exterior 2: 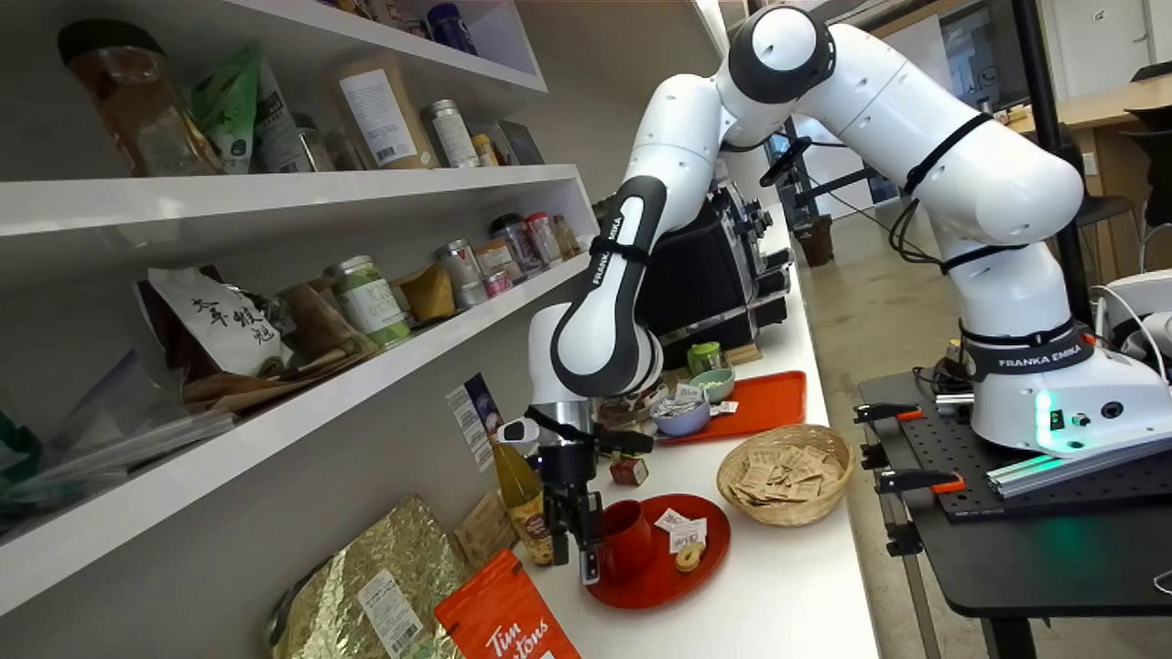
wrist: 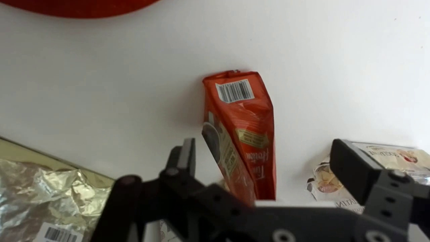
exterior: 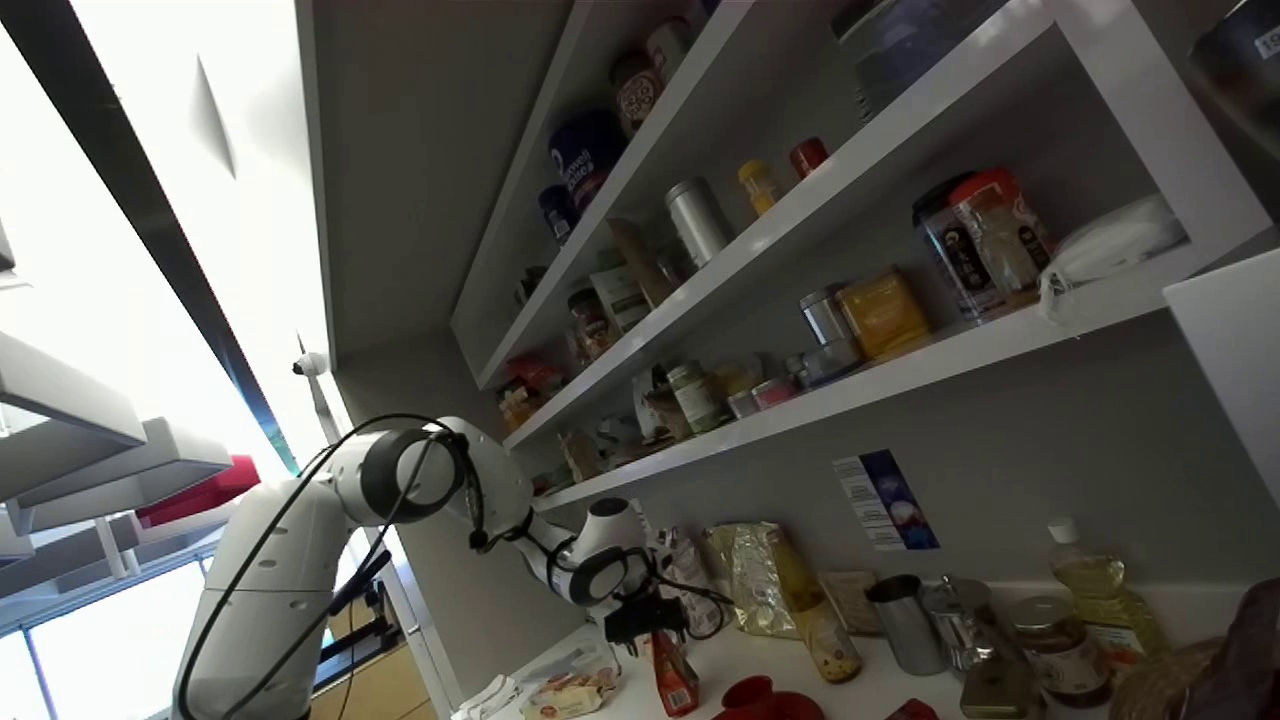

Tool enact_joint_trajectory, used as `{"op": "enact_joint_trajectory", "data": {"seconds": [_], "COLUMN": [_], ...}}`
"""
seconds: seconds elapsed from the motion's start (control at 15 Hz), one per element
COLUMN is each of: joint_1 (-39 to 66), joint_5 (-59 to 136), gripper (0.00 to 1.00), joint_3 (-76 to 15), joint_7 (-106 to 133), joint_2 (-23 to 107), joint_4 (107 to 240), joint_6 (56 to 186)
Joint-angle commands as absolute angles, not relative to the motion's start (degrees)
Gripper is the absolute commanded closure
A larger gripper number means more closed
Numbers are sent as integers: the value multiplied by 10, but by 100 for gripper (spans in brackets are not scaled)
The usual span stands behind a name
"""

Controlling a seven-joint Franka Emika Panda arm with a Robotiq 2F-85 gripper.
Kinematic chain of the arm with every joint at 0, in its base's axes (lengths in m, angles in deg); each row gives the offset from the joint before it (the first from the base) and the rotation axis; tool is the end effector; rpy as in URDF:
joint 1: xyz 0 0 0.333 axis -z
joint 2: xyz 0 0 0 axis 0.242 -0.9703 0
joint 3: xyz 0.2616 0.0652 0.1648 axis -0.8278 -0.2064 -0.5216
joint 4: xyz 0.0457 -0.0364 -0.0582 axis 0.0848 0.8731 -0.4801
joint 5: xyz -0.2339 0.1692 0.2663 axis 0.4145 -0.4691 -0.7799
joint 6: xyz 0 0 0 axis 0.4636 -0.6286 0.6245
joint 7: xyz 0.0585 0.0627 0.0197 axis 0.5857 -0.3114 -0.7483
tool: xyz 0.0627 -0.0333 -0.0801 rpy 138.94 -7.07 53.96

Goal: Move the orange packet of coffee to the right side of the bottom shelf

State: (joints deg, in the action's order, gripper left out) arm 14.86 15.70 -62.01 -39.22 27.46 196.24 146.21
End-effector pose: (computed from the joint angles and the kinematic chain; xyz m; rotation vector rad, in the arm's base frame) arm 0.5728 0.2576 0.2321 -2.4875 -1.1988 -0.4511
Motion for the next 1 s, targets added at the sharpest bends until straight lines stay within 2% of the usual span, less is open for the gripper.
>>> {"op": "enact_joint_trajectory", "data": {"seconds": [0.0,0.53,0.6,0.67,0.93], "joint_1": [161,205,206,209,219], "joint_5": [173,316,336,354,412], "gripper": [0,0,25,26,56], "joint_3": [-655,-720,-721,-722,-728], "joint_7": [-429,-405,-400,-397,-376], "joint_2": [231,150,145,140,125], "joint_4": [1945,1930,1929,1928,1926], "joint_6": [1546,1655,1662,1665,1678]}}
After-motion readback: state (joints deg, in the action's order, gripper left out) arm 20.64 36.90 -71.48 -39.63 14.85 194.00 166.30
